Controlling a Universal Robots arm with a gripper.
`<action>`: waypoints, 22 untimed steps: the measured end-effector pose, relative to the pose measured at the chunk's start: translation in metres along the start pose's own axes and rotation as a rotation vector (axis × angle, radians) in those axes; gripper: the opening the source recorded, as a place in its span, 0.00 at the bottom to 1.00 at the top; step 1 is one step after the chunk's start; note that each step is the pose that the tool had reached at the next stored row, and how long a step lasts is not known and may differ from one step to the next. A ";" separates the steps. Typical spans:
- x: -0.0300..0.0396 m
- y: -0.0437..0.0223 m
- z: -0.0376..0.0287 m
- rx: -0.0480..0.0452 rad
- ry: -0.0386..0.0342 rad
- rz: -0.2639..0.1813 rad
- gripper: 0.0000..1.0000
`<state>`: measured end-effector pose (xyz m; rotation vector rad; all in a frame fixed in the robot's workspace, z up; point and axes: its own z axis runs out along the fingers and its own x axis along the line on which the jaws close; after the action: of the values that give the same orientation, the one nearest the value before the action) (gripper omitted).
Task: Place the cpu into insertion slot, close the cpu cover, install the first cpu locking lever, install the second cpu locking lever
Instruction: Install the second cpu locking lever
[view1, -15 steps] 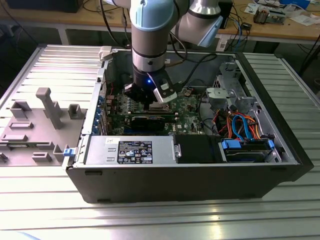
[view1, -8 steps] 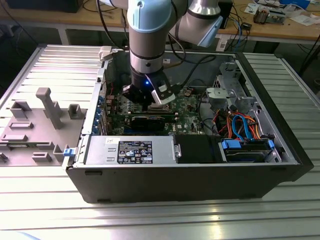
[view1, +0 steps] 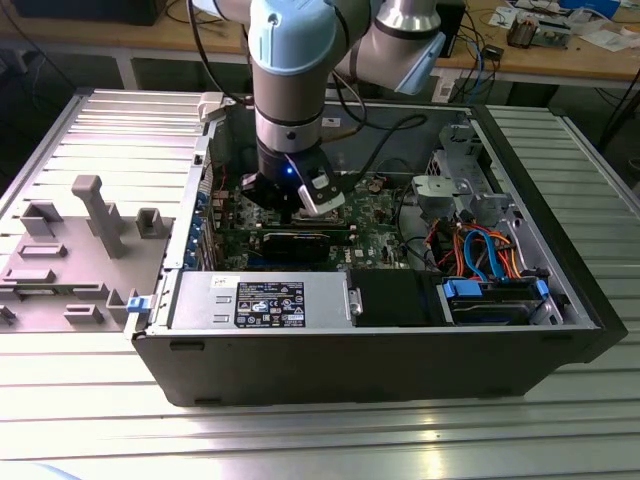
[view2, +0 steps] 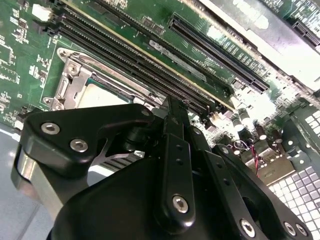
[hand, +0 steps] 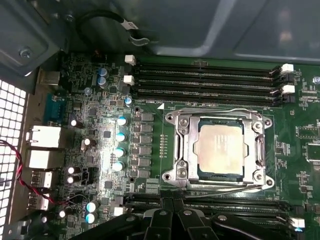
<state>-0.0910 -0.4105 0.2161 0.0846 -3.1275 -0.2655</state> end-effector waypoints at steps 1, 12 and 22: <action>0.0003 -0.0001 0.0005 -0.0051 -0.0002 0.000 0.11; 0.0021 -0.0019 0.0121 -0.0374 -0.0020 0.000 0.11; 0.0029 -0.0027 0.0175 -0.0597 -0.0033 0.000 0.11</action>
<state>-0.0939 -0.4104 0.1984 0.0845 -3.1198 -0.3591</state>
